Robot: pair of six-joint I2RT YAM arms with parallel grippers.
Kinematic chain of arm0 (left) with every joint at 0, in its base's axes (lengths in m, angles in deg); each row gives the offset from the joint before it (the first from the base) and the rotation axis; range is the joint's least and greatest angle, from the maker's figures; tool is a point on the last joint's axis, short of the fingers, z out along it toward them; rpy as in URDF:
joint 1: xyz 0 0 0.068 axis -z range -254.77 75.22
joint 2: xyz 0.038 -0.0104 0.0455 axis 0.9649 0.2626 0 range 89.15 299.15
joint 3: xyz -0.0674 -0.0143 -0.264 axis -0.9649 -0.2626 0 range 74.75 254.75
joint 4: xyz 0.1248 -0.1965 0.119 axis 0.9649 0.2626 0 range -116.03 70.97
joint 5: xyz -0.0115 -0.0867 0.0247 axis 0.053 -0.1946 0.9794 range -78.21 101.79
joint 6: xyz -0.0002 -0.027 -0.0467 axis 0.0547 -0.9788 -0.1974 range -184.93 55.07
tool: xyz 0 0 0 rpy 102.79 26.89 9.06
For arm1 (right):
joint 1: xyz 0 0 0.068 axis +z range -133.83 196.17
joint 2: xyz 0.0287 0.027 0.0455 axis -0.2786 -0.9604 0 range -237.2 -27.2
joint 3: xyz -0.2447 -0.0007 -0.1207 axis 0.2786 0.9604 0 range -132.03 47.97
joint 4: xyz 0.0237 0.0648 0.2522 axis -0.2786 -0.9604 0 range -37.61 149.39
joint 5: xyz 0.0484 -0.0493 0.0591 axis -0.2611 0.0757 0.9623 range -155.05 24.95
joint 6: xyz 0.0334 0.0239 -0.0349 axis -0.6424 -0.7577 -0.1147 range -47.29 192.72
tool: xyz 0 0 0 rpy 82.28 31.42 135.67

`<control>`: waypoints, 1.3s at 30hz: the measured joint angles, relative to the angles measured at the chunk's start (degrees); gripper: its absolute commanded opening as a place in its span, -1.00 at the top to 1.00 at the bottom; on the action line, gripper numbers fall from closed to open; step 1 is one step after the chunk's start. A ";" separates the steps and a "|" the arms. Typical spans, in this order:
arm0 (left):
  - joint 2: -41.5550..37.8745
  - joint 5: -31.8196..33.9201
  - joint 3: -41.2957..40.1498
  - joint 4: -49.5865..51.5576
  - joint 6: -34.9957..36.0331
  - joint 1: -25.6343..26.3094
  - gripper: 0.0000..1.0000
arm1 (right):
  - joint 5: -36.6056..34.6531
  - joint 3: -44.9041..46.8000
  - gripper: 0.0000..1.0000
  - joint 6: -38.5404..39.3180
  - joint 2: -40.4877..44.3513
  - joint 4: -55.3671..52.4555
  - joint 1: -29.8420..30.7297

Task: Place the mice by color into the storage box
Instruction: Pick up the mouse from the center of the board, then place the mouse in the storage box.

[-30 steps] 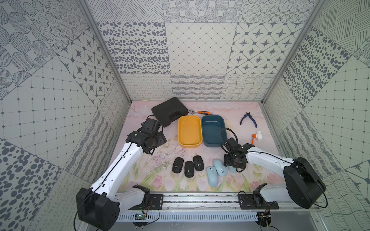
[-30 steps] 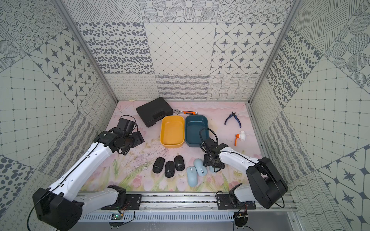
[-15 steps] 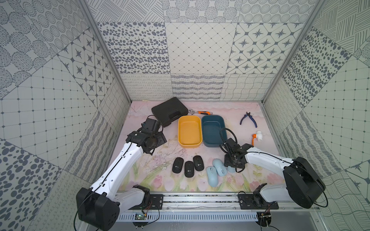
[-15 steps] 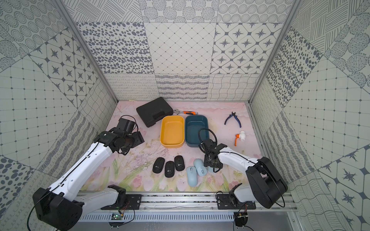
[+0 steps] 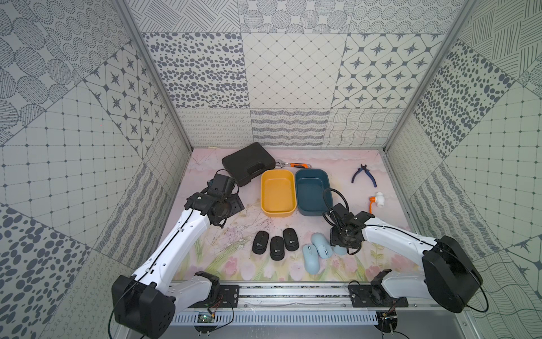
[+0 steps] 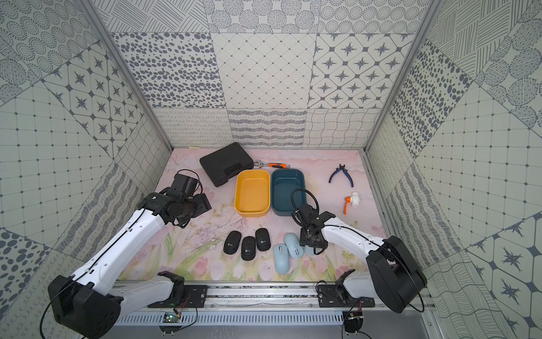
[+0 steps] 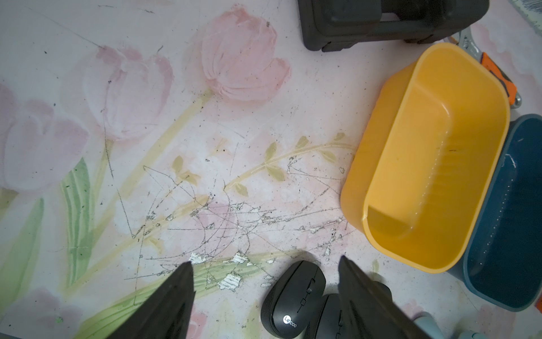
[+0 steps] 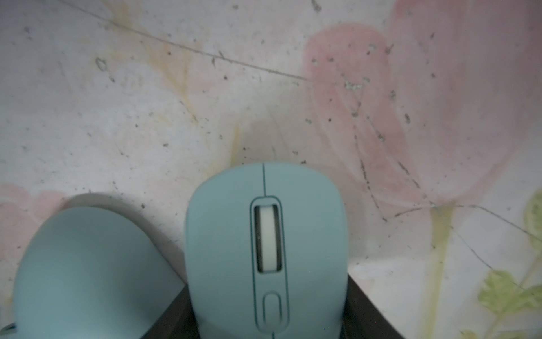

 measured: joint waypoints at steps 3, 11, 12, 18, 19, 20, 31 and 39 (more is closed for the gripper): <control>0.00 -0.02 0.00 0.07 0.00 0.00 -0.61 | -0.28 -1.81 -0.11 0.02 2.38 -2.93 0.04; 0.02 -0.07 -0.33 0.07 0.00 0.00 -0.60 | -1.33 -13.18 -0.14 1.18 5.60 -8.83 0.04; 0.02 -0.07 -0.37 0.07 0.00 0.00 -0.61 | -1.53 -14.86 -0.15 1.68 5.18 -9.40 0.04; -0.09 -0.63 -0.90 -0.42 -0.57 0.00 -0.59 | -2.71 -28.41 -0.17 5.97 -3.80 -9.86 -0.02; -0.09 -0.92 -1.05 -0.50 -0.81 0.00 -0.59 | -2.69 -30.86 -0.18 6.60 -5.95 -9.49 -0.09; -0.17 -1.18 -1.25 -0.57 -0.96 0.00 -0.59 | -2.73 -33.38 -0.18 7.48 -8.28 -9.03 -0.13; -1.60 -3.26 -1.75 -1.60 -2.08 0.00 -0.59 | -2.49 -52.22 -0.20 13.38 -33.27 -1.46 -3.91; -1.18 -4.31 -0.26 -3.15 -1.64 0.00 -0.59 | -1.64 -57.88 -0.29 15.56 -45.20 -0.35 -6.84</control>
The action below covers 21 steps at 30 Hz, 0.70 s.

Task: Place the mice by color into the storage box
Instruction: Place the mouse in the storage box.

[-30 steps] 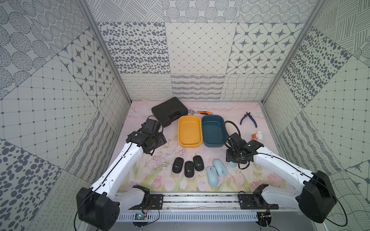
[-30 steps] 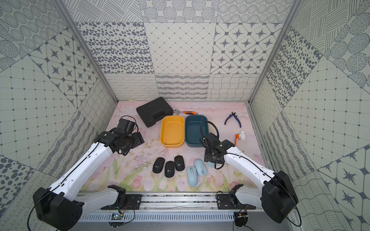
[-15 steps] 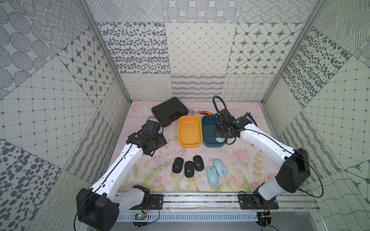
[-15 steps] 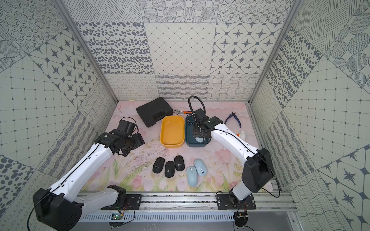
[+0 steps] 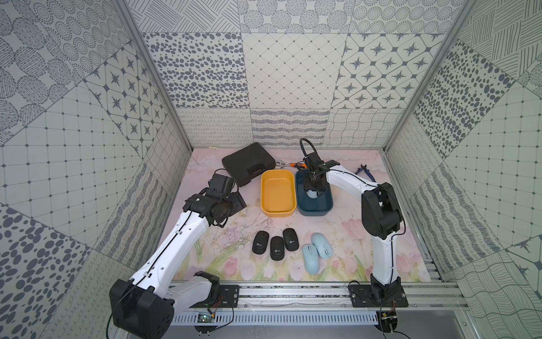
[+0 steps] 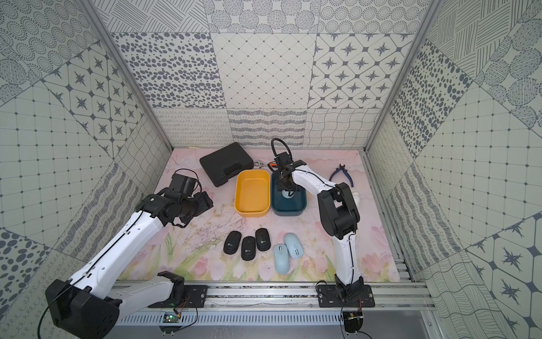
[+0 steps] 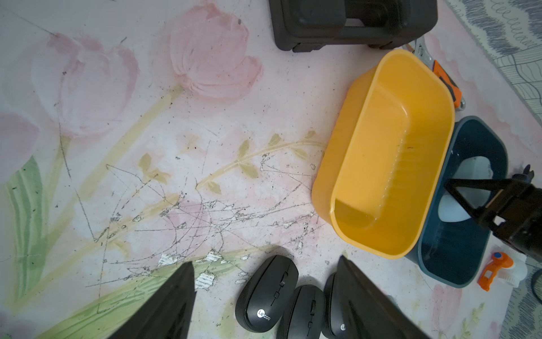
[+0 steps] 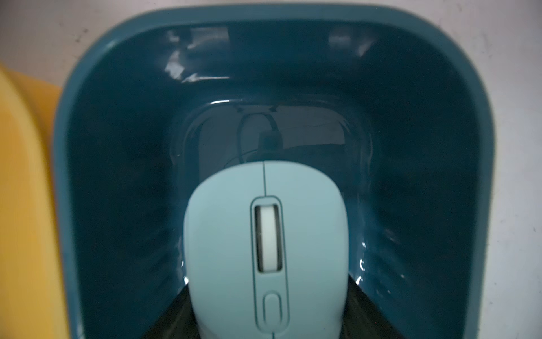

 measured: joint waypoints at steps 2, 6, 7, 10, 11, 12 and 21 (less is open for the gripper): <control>0.33 0.04 0.13 -0.24 0.22 0.00 -0.59 | 0.11 -1.62 -0.42 0.66 -1.75 -0.13 -0.33; 1.22 0.04 0.13 -0.39 0.37 0.00 -0.59 | 0.76 -5.33 -0.59 1.51 -3.93 -0.24 -0.42; 1.42 0.04 0.11 -0.39 0.37 0.00 -0.58 | 0.96 -6.08 -0.60 1.66 -4.17 -0.11 -0.42; 1.81 0.04 0.11 -0.42 0.37 0.00 -0.58 | 1.44 -8.52 -0.64 1.95 -4.85 -0.68 -0.63; 1.86 0.04 0.11 -0.42 0.37 0.00 -0.59 | 1.55 -9.29 -0.64 2.03 -5.01 -0.96 -0.63; 1.86 0.04 0.11 -0.42 0.37 0.00 -0.59 | 1.64 -9.79 -0.64 2.10 -5.01 -1.07 -0.63; 0.42 0.00 -0.42 -0.42 0.20 0.00 -0.59 | 0.22 7.61 -0.69 1.53 13.97 -1.55 0.85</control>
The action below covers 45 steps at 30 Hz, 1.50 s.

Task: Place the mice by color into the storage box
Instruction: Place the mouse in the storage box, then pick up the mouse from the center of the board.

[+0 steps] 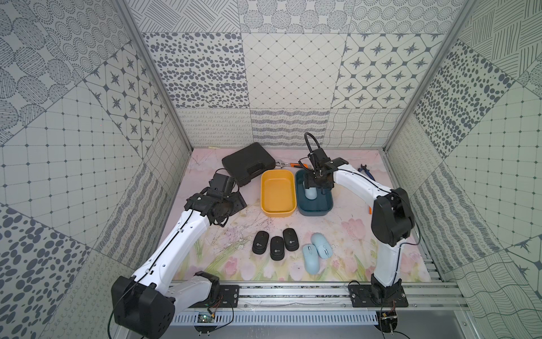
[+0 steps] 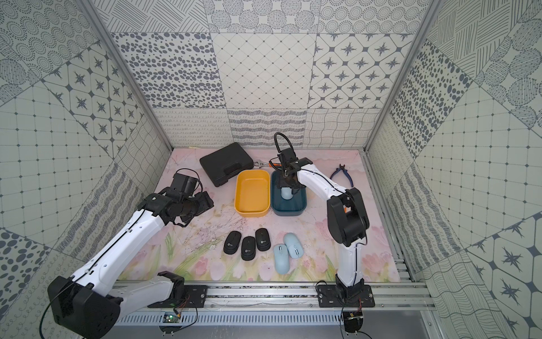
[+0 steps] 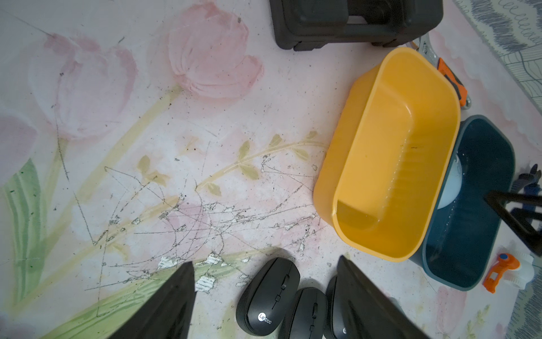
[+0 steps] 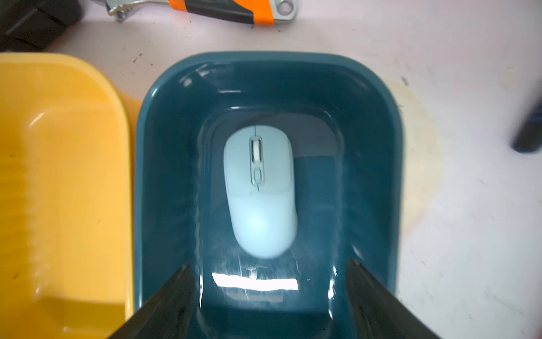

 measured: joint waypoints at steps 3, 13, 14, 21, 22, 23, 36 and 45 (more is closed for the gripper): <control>-0.83 -0.04 -0.28 0.07 -0.09 0.00 -0.59 | -1.05 9.29 -0.69 -1.29 11.93 -0.94 3.69; -2.60 -1.09 -0.31 0.11 -1.27 0.11 -0.57 | -1.22 32.24 -0.73 -9.40 22.82 -4.15 13.18; -2.78 -1.27 -0.31 0.13 -1.33 0.15 -0.58 | -1.22 33.22 -0.75 -9.99 22.91 -4.15 13.70; -3.67 -1.64 -0.31 0.59 -1.97 0.42 -0.57 | 0.31 37.31 -0.76 -12.92 22.71 -0.94 18.05; -3.76 -1.64 -0.31 0.66 -1.99 0.42 -0.57 | 0.55 37.55 -0.76 -13.16 22.47 -0.44 18.47; -3.80 -1.64 -0.31 0.72 -2.01 0.44 -0.57 | 0.72 37.70 -0.76 -13.49 22.01 0.09 18.84; -3.78 -1.62 -0.31 1.84 -2.38 0.46 -0.57 | 0.83 39.12 -0.74 -14.56 17.33 2.69 19.41; -3.10 -1.64 -0.31 1.81 -2.40 0.50 -0.56 | 1.07 40.37 -0.49 -15.26 16.72 3.69 19.50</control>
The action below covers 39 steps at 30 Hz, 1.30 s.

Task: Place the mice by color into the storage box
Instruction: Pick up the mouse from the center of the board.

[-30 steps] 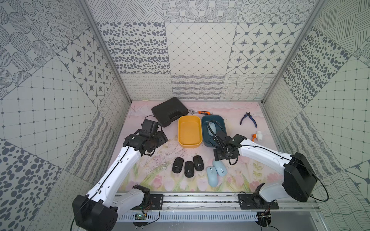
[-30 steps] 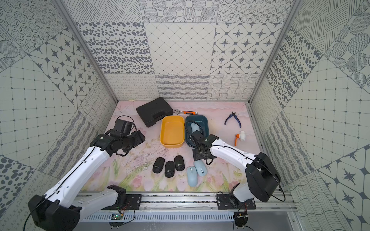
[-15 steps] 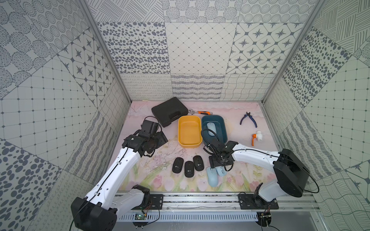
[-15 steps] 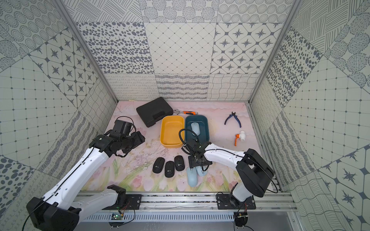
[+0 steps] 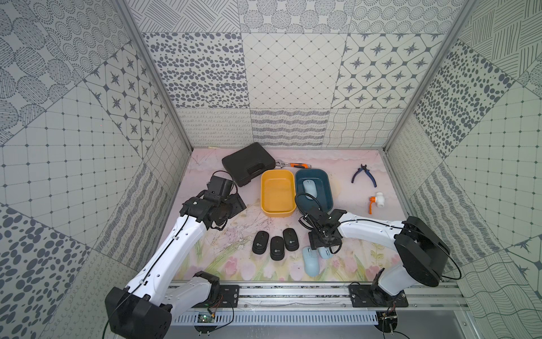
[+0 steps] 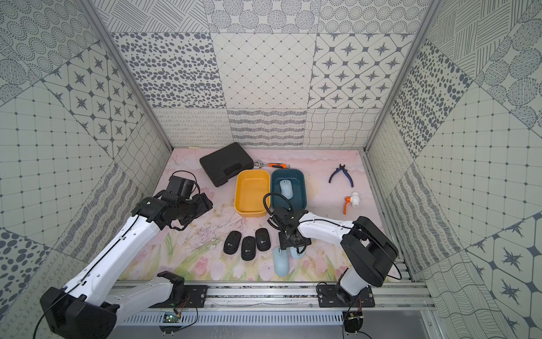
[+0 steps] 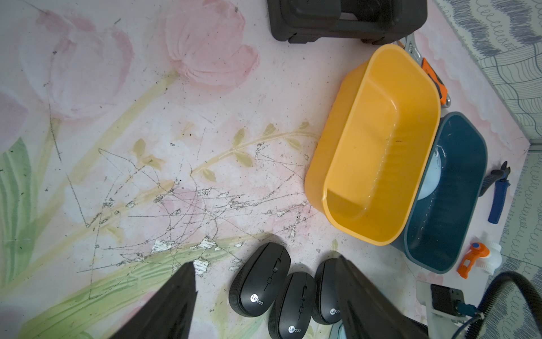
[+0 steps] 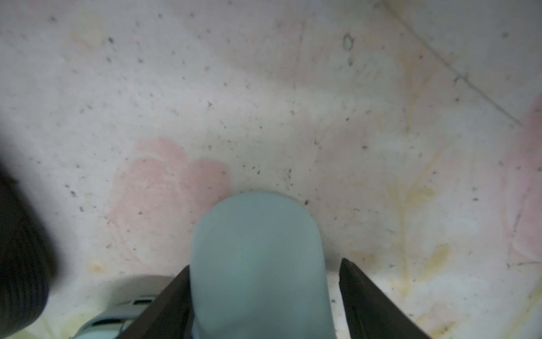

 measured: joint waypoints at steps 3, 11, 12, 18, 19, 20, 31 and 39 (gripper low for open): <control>0.02 0.02 0.00 0.00 0.00 0.02 -0.56 | 0.20 0.15 -0.40 -0.15 0.00 0.50 0.02; 0.09 0.02 0.00 0.00 0.00 0.17 -0.56 | 0.33 0.20 -0.23 -0.22 0.00 0.66 0.04; 0.09 0.02 0.00 0.00 0.00 0.20 -0.56 | 0.31 0.20 -0.22 -0.24 0.00 0.63 0.04; 0.17 0.02 0.00 0.00 0.00 0.22 -0.56 | 0.26 0.20 -0.20 -0.33 0.24 0.48 0.15; 0.17 0.02 0.00 0.00 0.00 0.22 -0.56 | 0.24 0.20 -0.20 -0.35 0.33 0.42 0.20; 0.17 0.02 0.00 0.00 0.00 0.22 -0.56 | 0.20 0.20 -0.19 -0.35 0.35 0.35 0.20; 0.52 0.04 0.00 0.00 0.00 0.22 -0.56 | -1.16 0.20 -0.19 -0.33 1.51 -2.19 0.20; 0.55 0.04 0.00 0.00 0.00 0.22 -0.57 | -1.29 -0.79 -0.20 -0.33 3.56 -4.90 0.20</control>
